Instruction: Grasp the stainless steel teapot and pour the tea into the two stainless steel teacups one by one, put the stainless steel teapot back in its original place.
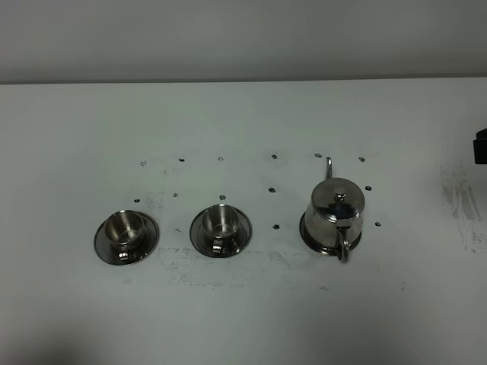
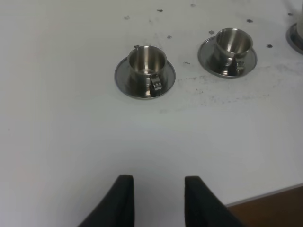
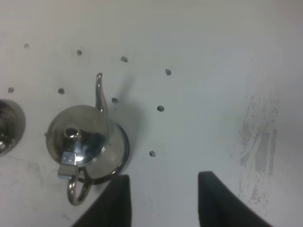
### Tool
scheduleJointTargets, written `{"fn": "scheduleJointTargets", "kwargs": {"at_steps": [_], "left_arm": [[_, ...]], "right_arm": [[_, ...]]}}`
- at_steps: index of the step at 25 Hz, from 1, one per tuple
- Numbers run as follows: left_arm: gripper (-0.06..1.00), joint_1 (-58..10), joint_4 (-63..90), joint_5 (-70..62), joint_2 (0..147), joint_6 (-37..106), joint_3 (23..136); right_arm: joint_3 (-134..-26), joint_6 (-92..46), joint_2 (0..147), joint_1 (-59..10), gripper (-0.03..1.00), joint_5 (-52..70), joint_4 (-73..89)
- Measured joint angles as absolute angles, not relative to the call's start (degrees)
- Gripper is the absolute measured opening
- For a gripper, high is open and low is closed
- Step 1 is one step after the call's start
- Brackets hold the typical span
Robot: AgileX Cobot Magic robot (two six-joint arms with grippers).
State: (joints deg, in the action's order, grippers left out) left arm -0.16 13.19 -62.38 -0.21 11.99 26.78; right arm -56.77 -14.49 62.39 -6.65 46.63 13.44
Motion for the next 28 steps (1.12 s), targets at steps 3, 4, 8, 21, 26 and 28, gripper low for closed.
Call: {"fn": "scheduleJointTargets", "kwargs": {"at_steps": [3, 4, 8, 21, 26, 28], "left_arm": [[0.26, -0.1, 13.2, -62.4, -0.2, 12.0, 26.8], [0.26, -0.1, 13.2, -62.4, -0.2, 12.0, 26.8], [0.26, -0.1, 13.2, -62.4, -0.3, 12.0, 26.8], [0.26, -0.1, 13.2, -62.4, -0.4, 11.9, 26.8], [0.26, -0.1, 13.2, -62.4, -0.4, 11.9, 26.8], [0.26, -0.1, 13.2, -62.4, -0.4, 11.9, 26.8]], "right_arm": [[-56.8, -14.4, 62.4, -6.7, 0.33, 46.6, 13.4], [-56.8, -14.4, 62.4, -6.7, 0.33, 46.7, 13.4], [-56.8, -13.5, 62.4, -6.7, 0.33, 46.7, 13.4], [-56.8, -8.0, 64.3, -14.7, 0.33, 47.9, 8.3], [-56.8, -0.4, 67.6, -19.8, 0.33, 51.2, 0.0], [-56.8, 3.6, 68.4, -22.9, 0.33, 51.3, -3.1]]}}
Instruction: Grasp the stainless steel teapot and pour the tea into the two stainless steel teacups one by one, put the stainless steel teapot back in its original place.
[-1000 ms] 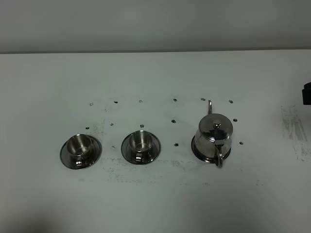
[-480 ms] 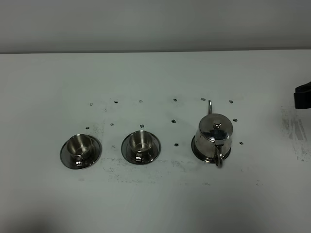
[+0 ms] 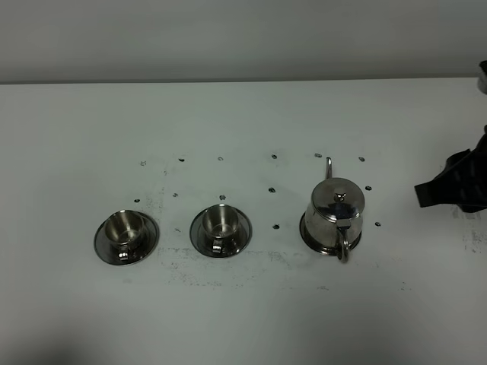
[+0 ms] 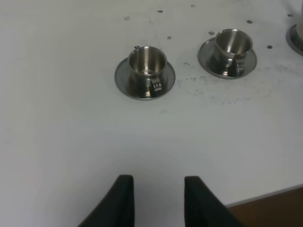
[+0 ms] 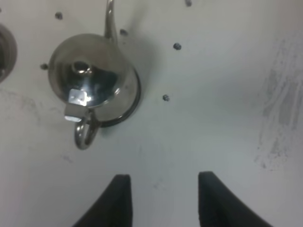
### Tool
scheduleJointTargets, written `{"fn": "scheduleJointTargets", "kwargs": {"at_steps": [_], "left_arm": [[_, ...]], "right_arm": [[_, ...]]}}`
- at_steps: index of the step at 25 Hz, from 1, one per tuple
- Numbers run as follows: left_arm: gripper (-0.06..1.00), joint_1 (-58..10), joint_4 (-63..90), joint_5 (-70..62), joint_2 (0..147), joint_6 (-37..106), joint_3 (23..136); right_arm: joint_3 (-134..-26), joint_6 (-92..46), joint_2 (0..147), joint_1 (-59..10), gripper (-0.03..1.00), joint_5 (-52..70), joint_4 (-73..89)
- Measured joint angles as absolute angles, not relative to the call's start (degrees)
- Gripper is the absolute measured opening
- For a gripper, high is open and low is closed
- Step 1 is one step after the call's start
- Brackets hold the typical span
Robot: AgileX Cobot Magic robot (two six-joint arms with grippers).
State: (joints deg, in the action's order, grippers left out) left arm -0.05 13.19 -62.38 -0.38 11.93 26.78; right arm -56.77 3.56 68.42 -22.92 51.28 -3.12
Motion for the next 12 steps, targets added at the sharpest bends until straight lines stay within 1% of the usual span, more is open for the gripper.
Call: {"fn": "scheduleJointTargets", "kwargs": {"at_steps": [5, 9, 12], "left_arm": [[0.26, -0.1, 13.2, -62.4, -0.4, 11.9, 26.8], [0.26, -0.1, 13.2, -62.4, -0.4, 11.9, 26.8], [0.26, -0.1, 13.2, -62.4, -0.4, 11.9, 26.8]], "right_arm": [[-56.8, 13.2, 72.7, -29.9, 0.33, 49.3, -9.5], [-56.8, 19.3, 77.9, -32.4, 0.33, 48.0, -11.9], [-57.1, 23.4, 81.6, -32.9, 0.33, 46.2, -12.9]]}}
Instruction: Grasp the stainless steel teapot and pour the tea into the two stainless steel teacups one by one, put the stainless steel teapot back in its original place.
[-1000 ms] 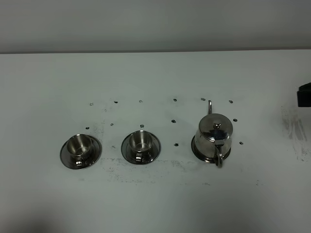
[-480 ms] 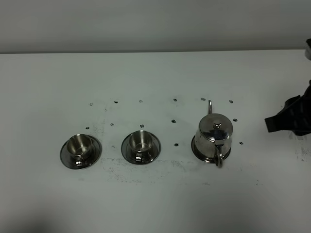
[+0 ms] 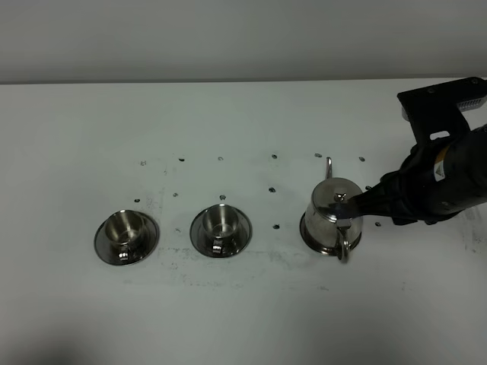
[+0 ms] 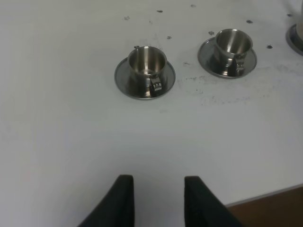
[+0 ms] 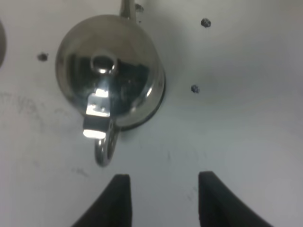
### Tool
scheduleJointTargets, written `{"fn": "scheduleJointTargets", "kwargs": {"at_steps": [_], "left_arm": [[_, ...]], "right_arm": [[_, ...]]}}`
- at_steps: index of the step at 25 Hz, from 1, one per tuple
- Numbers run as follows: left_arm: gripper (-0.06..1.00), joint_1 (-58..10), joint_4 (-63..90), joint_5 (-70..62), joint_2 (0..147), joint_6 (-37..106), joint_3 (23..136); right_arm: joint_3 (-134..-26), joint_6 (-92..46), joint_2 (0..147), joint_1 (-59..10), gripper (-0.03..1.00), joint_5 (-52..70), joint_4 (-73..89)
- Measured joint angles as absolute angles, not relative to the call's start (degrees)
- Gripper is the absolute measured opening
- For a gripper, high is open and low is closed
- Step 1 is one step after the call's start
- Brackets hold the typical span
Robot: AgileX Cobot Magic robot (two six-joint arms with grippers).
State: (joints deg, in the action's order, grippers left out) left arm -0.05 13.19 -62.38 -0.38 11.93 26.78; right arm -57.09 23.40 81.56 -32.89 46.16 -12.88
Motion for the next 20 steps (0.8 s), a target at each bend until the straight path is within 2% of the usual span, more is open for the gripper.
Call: {"fn": "scheduleJointTargets", "kwargs": {"at_steps": [5, 12, 20], "left_arm": [[0.26, -0.1, 13.2, -62.4, -0.4, 12.0, 26.8], [0.26, -0.1, 13.2, -62.4, -0.4, 12.0, 26.8], [0.26, -0.1, 13.2, -62.4, -0.4, 12.0, 26.8]], "right_arm": [[-60.6, 26.3, 85.1, -32.9, 0.37, 45.8, -13.8], [-64.8, 27.8, 89.0, -32.9, 0.49, 50.5, -13.1], [-69.7, 25.3, 95.3, -32.9, 0.51, 52.7, -4.3]]}}
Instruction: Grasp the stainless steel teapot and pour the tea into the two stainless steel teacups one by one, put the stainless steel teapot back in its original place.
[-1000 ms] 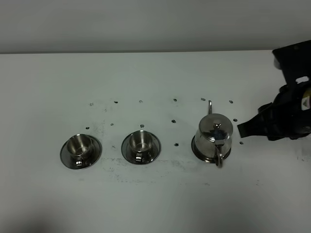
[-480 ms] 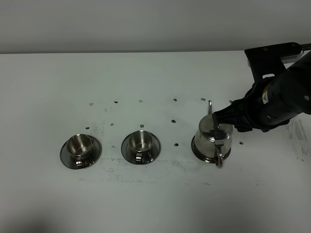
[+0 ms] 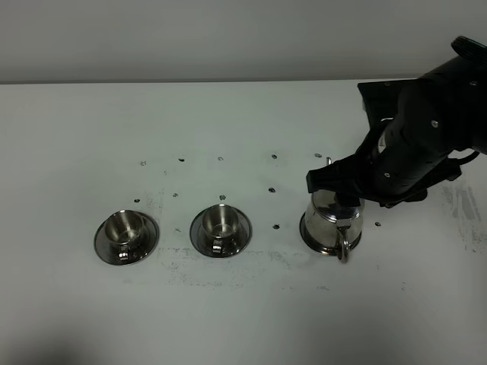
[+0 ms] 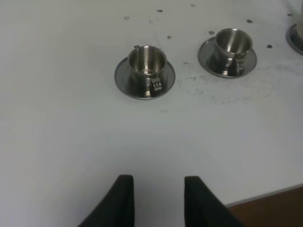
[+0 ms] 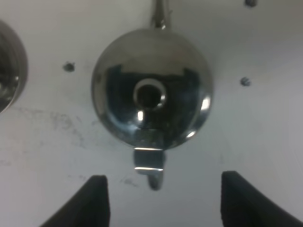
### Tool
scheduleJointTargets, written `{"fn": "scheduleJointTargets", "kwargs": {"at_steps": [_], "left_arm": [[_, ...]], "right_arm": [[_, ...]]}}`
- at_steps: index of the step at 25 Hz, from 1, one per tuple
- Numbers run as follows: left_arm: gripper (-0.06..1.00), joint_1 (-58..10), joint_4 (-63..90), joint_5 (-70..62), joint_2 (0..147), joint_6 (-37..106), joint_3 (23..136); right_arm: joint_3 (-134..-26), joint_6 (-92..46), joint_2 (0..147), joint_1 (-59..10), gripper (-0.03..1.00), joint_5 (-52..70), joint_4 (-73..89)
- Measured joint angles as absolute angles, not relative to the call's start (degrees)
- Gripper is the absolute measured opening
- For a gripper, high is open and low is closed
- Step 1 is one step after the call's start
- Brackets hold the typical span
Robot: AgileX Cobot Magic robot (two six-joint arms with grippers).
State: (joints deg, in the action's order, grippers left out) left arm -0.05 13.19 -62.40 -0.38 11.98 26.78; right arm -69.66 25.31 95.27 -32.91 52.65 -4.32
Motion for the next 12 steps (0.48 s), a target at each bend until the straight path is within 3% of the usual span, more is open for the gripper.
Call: {"fn": "scheduleJointTargets", "kwargs": {"at_steps": [12], "left_arm": [[0.26, -0.1, 13.2, -62.4, -0.4, 11.9, 26.8]], "right_arm": [[-73.5, 21.6, 100.5, -32.9, 0.55, 55.9, 0.0]]}}
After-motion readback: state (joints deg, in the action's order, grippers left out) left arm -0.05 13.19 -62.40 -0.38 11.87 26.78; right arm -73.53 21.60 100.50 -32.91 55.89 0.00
